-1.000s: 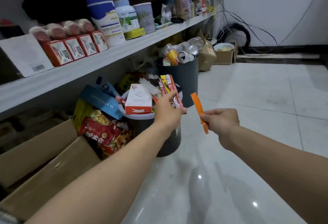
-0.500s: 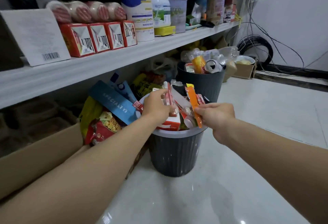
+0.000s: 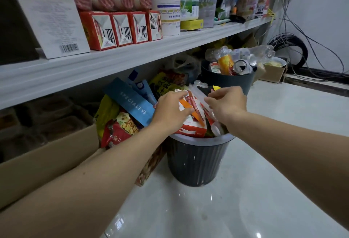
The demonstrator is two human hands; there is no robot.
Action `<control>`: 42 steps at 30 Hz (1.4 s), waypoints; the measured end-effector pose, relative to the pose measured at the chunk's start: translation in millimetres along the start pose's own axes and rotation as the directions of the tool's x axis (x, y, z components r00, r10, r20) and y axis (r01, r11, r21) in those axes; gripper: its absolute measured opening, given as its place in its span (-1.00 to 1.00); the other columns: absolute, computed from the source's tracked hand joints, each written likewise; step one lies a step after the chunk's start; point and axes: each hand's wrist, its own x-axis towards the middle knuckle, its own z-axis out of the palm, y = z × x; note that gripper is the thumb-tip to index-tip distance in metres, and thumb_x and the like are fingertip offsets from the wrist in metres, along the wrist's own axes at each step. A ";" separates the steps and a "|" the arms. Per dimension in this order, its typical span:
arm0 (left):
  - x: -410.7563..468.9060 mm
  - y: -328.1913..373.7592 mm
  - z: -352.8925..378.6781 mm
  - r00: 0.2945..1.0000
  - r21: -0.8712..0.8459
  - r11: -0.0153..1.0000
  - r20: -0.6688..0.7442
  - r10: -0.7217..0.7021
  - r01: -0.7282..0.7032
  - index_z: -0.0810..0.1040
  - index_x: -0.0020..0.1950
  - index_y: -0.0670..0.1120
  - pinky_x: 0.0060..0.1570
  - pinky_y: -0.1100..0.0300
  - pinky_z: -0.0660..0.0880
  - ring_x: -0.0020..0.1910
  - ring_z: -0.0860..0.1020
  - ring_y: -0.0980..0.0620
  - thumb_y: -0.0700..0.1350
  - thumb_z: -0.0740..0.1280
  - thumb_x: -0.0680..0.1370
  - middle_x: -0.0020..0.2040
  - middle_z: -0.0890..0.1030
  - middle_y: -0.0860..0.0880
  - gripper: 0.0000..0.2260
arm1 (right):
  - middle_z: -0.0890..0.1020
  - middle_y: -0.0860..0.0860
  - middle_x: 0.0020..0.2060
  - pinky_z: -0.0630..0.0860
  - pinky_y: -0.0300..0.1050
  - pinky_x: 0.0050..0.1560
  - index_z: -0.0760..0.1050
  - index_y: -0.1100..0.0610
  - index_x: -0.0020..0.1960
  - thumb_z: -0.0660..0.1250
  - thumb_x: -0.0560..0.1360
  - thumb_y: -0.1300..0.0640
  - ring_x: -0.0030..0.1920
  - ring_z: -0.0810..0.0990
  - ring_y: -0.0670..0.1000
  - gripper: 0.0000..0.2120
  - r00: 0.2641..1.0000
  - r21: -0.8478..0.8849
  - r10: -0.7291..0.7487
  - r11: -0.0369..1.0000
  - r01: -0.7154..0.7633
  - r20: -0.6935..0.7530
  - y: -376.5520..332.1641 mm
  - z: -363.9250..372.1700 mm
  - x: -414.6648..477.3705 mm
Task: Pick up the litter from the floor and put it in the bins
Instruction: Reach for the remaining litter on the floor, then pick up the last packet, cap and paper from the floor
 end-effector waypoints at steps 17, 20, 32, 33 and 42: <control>-41.9 98.8 57.2 0.921 0.371 0.844 0.198 0.334 -0.386 0.35 0.46 -0.06 0.37 0.04 0.29 0.44 0.29 -0.04 0.14 0.11 0.63 0.45 0.38 -0.03 -0.53 | 0.32 0.06 0.45 0.29 0.01 0.35 0.13 0.10 0.52 0.04 0.63 -0.16 0.43 0.27 0.12 -0.44 0.937 -0.793 -0.125 0.503 0.343 0.326 76.5 -139.4 -36.2; -57.6 124.8 87.1 0.899 0.404 0.804 0.235 0.370 -0.437 0.26 0.52 -0.05 0.48 -0.01 0.14 0.53 0.13 -0.08 0.17 0.04 0.64 0.51 0.29 -0.05 -0.49 | 0.29 0.09 0.45 0.24 0.02 0.38 0.09 0.11 0.52 -0.02 0.63 -0.18 0.42 0.26 0.13 -0.43 0.952 -0.851 -0.070 0.434 0.297 0.297 102.5 -170.8 -50.8; -159.6 250.0 221.0 0.738 0.163 0.772 0.464 0.490 -0.615 0.10 0.57 -0.03 0.49 -0.04 0.01 0.56 0.00 -0.10 0.18 -0.08 0.65 0.57 0.12 -0.07 -0.47 | 0.42 0.05 0.36 0.30 -0.01 0.31 0.20 0.13 0.47 0.04 0.62 -0.16 0.38 0.33 0.10 -0.46 0.985 -0.935 0.169 0.352 -0.044 0.017 203.0 -313.0 -151.0; -173.0 259.2 228.3 0.719 0.139 0.770 0.490 0.493 -0.622 0.09 0.57 -0.03 0.49 -0.04 0.01 0.56 -0.01 -0.10 0.18 -0.09 0.65 0.58 0.11 -0.07 -0.47 | 0.43 0.05 0.34 0.31 -0.01 0.29 0.21 0.13 0.46 0.05 0.62 -0.16 0.37 0.34 0.10 -0.47 0.979 -0.939 0.203 0.337 -0.067 0.003 210.0 -324.1 -162.6; -276.7 302.9 248.9 0.585 0.088 0.683 0.602 0.543 -0.725 0.06 0.58 -0.03 0.50 -0.04 0.00 0.56 -0.03 -0.10 0.16 -0.09 0.65 0.58 0.09 -0.06 -0.47 | 0.33 0.11 0.42 0.23 0.00 0.38 0.10 0.15 0.52 0.02 0.63 -0.15 0.42 0.25 0.15 -0.43 0.939 -0.953 0.340 0.262 -0.153 -0.057 251.5 -378.4 -264.8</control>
